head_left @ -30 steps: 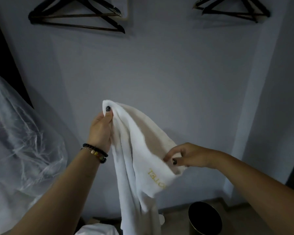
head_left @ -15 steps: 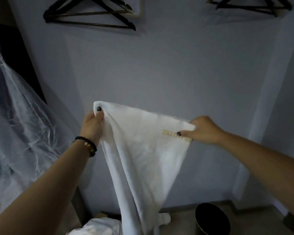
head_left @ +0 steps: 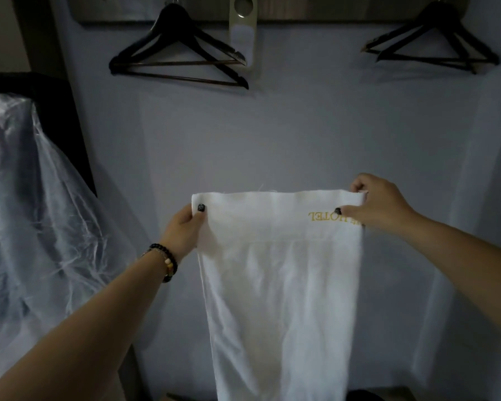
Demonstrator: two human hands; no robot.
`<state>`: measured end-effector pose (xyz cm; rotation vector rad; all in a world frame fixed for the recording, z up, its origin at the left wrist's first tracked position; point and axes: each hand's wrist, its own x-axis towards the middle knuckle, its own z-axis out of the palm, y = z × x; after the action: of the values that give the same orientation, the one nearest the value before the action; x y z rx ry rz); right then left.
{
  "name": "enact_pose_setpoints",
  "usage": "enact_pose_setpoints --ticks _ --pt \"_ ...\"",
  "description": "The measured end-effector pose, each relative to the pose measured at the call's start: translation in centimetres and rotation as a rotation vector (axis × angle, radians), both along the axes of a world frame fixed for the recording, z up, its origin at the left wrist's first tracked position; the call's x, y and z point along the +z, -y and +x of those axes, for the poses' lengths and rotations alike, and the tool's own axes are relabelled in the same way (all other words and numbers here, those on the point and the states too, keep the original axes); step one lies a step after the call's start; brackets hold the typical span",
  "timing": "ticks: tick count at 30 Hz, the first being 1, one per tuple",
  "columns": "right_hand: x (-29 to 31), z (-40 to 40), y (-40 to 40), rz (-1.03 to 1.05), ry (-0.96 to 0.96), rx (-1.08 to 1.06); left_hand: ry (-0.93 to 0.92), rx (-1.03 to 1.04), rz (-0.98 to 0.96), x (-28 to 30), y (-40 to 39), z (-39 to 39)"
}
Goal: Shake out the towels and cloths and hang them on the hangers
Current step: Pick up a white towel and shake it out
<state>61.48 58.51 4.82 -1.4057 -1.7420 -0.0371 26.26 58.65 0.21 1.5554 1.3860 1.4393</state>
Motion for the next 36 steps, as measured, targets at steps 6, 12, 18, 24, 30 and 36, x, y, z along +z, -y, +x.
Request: enact_pose_setpoints --ticks 6,12,18,24,30,36 --pt "0.2 1.9 -0.4 -0.021 -0.319 -0.027 0.099 -0.052 0.140 0.0 0.8 1.8" --pt "-2.7 0.7 0.2 -0.055 -0.766 0.131 0.175 0.046 0.160 -1.2 -0.1 1.5" --pt "-3.7 -3.6 1.2 -0.090 -0.719 0.241 -0.092 0.243 0.058 -2.0 -0.6 0.4" --pt "-4.2 -8.0 3.1 -0.147 -0.654 0.319 -0.382 -0.152 0.303 -0.2 2.9 6.2" --pt "-7.6 -7.9 4.3 -0.208 -0.550 0.259 -0.402 -0.286 0.286 -4.0 2.7 10.0" --pt "-11.9 -4.7 4.7 -0.242 -0.571 0.069 -0.461 -0.509 0.161 -9.4 2.3 11.7"
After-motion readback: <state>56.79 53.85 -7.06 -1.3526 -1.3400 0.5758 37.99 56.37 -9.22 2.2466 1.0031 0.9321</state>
